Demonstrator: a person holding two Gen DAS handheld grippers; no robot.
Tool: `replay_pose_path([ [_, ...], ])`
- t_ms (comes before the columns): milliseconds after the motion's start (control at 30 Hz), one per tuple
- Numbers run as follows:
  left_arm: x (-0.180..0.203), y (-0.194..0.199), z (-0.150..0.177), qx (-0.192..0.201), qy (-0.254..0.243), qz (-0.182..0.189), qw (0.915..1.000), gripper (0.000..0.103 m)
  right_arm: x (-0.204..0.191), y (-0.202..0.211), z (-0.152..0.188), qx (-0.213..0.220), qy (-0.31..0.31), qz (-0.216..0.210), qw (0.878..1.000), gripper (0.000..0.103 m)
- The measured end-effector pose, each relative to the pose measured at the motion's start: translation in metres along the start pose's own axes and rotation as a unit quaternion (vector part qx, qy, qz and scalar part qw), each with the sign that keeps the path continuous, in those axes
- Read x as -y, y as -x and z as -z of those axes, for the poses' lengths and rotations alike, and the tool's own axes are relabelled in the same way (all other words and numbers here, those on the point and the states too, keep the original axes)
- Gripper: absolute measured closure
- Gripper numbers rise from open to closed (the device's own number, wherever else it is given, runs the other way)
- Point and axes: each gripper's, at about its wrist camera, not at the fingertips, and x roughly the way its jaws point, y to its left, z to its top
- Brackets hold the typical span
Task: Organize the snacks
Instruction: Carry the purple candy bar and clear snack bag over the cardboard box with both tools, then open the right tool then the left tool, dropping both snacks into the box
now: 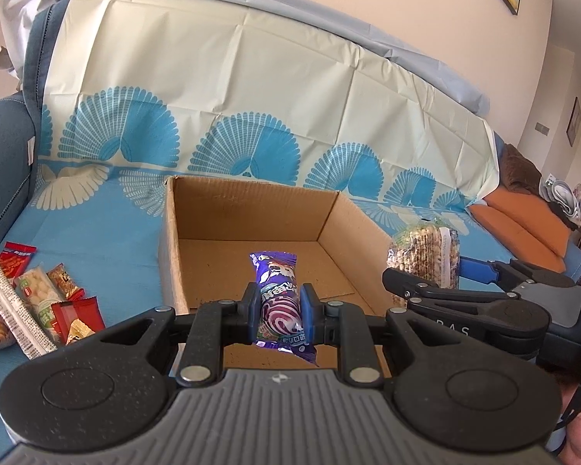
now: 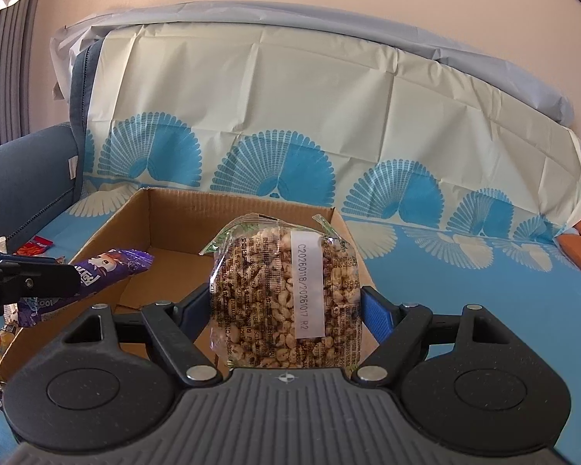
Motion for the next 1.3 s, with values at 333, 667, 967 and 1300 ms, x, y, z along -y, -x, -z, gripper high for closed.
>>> replay_pose_path([
  [333,0.001,-0.001,0.001,-0.001,0.0,0.0,1.0,0.079,-0.001,0.0,0.0,0.001,0.001,0.0,1.0,0.022],
  [667,0.001,-0.002,0.002,-0.002,-0.001,0.002,1.0,0.079,0.0,0.0,-0.001,0.004,0.0,0.002,1.0,0.022],
  [967,-0.002,-0.007,0.003,-0.016,0.015,0.005,0.9997,0.062,0.0,0.0,0.0,0.004,0.002,0.007,1.0,0.018],
  [1300,-0.008,0.005,0.001,-0.004,0.012,-0.01,0.9999,0.085,-0.009,0.001,-0.004,0.017,-0.004,0.007,1.0,0.027],
])
